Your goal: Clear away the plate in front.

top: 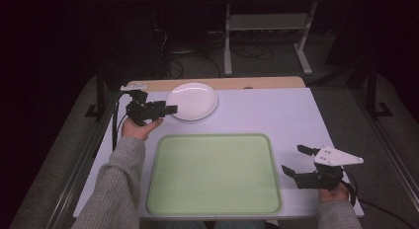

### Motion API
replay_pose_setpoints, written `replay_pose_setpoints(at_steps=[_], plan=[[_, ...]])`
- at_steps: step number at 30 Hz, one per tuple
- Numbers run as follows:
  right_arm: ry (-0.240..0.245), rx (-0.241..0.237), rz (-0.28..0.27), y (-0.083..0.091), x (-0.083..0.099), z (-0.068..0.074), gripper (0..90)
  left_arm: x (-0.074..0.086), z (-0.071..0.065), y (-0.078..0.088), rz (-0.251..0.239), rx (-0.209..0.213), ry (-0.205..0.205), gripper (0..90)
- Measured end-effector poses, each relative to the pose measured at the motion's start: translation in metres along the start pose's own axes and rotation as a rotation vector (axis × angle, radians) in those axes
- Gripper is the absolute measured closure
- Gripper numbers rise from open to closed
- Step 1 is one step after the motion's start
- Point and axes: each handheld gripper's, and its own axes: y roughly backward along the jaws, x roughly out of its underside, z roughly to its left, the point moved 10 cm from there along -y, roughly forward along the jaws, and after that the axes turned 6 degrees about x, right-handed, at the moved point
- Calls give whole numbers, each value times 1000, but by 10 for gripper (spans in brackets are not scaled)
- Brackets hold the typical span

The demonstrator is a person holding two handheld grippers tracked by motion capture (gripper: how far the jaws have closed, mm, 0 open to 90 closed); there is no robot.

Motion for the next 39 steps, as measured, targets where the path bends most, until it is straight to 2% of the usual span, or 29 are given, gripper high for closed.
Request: replay_pose_setpoints(at_steps=[3, 5, 6, 7, 9, 12, 18, 21, 22, 23, 24, 28, 32, 35, 38, 39], plan=[[3, -2, -1, 0, 0, 1, 135, -1, 9, -3, -14, -6, 21, 287], [4, -5, 0, 0, 0, 2, 135, -1, 18, -6, -19, -25, 40, 286], [4, -5, 1, -1, 0, 2, 135, 0, 25, -8, -26, -25, 73, 283], [4, -5, 1, -1, 0, 2, 135, 0, 25, -8, -26, -25, 73, 281], [3, -5, 2, -1, 0, 2, 135, 2, 34, -11, -29, -38, 108, 280], [1, -5, 4, 0, 0, 1, 135, 8, 46, -17, -19, -38, 182, 275], [2, -9, 6, 0, 1, 3, 135, 19, 70, -26, -8, -81, 308, 282], [2, -11, 10, 0, 1, 3, 135, 26, 83, -30, -7, -126, 378, 301], [2, -9, 8, 0, 1, 3, 135, 27, 88, -33, -18, -119, 430, 303], [2, -9, 8, 0, 1, 3, 135, 27, 88, -33, -18, -119, 430, 312], [2, -9, 7, 0, 1, 2, 135, 28, 92, -36, -25, -109, 465, 312], [3, -10, 6, 0, 1, 3, 135, 33, 103, -46, -47, -118, 586, 336], [1, -9, -1, 1, 0, 2, 135, 42, 113, -57, -57, -151, 675, 338], [2, -6, 0, 1, 0, 1, 135, 43, 116, -61, -60, -165, 679, 337], [3, -5, -3, 1, 0, 1, 135, 44, 118, -65, -74, -166, 723, 360], [3, -5, -3, 1, 0, 1, 135, 44, 118, -65, -74, -166, 723, 357]])
